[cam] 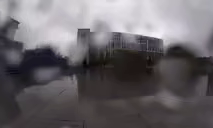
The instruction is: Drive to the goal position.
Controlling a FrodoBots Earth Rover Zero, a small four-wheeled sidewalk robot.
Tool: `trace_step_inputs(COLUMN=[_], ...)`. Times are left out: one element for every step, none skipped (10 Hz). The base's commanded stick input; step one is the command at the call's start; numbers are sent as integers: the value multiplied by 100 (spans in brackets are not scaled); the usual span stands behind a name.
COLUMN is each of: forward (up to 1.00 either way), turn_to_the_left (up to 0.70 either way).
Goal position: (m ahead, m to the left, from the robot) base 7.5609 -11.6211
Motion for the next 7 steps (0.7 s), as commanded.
trace_step_inputs(forward=[100,100,100,100,100,100,100], turn_to_the_left=[0,0,0,0,0,0,0])
